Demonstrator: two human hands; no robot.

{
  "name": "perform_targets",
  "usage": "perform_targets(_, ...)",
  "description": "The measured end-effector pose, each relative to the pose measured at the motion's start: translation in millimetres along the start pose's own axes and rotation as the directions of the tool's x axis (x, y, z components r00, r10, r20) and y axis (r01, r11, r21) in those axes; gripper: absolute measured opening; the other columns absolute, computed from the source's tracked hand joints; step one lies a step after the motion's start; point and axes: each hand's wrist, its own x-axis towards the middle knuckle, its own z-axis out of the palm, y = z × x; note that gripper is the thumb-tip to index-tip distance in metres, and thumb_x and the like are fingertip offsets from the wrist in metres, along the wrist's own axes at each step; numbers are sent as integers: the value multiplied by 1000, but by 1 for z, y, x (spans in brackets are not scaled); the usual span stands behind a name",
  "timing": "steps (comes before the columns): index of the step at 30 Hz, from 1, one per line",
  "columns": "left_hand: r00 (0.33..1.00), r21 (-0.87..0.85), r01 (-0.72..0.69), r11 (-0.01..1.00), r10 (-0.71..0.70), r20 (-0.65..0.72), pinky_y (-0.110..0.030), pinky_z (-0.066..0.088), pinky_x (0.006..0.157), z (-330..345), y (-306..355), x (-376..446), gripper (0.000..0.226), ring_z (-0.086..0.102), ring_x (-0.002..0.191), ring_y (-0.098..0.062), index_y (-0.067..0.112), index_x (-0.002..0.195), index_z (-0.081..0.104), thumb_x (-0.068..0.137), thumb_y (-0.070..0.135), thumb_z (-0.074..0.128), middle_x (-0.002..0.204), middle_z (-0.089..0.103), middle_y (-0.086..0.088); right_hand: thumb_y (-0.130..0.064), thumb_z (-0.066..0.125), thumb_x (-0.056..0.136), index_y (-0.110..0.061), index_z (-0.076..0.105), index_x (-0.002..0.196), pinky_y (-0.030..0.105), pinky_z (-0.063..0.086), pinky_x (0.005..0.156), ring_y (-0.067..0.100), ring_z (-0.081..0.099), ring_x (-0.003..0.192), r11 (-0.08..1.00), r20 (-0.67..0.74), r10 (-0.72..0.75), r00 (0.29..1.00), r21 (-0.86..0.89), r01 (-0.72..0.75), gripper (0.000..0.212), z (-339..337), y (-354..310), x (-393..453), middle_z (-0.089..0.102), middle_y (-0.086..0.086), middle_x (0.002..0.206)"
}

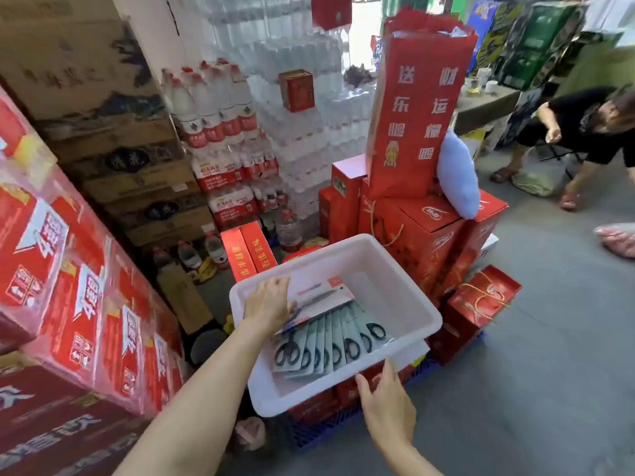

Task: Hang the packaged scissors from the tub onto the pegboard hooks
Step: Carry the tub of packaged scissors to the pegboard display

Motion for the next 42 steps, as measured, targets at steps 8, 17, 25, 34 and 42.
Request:
perform_targets(8, 995, 43, -88, 995, 86, 47, -43, 43, 95, 29, -16, 119, 67, 45, 118, -33, 25, 152, 24, 95, 40, 56, 140, 41, -11, -47, 58, 89, -35, -14, 150, 33, 48, 72, 20, 62, 88, 851, 12, 310, 951, 441, -284, 95, 55, -38, 14, 55, 7, 135)
perform_targets(17, 969, -49, -125, 991, 133, 207, -44, 50, 77, 68, -41, 164, 64, 53, 105, -29, 50, 150, 13, 99, 35, 49, 120, 51, -8, -16, 61, 91, -42, -6, 150, 44, 41, 103, 30, 42, 133, 747, -150, 439, 886, 609, -267, 93, 82, -51, 23, 25, 4, 157)
perform_targets(25, 999, -391, 10, 920, 10, 49, -41, 45, 85, 57, -70, 111, 63, 56, 112, -28, 46, 149, 28, 96, 30, 59, 119, 58, -3, -1, 44, 94, -17, 17, 153, 46, 41, 98, 31, 40, 134, 805, -297, 443, 846, 546, -231, 67, 45, -38, 64, 31, 8, 154)
perform_targets(34, 966, -583, 167, 795, -252, -67, -40, 43, 104, 31, -85, 6, 69, 53, 128, -25, 40, 151, 27, 95, 21, 61, 145, 52, 2, 1, 44, 91, -12, 34, 148, 38, 41, 97, 29, 42, 133, 929, -291, 116, 950, 371, 1, 60, 6, -36, 96, 41, 12, 148)
perform_targets(42, 812, -645, 322, 693, -552, -189, -38, 42, 103, 48, -48, -105, 68, 55, 124, -30, 31, 152, 31, 93, 15, 62, 144, 52, -2, -3, 46, 91, -14, 33, 149, 37, 44, 89, 32, 48, 123, 930, -140, -244, 960, 248, 273, 61, -16, -12, 107, 44, 15, 143)
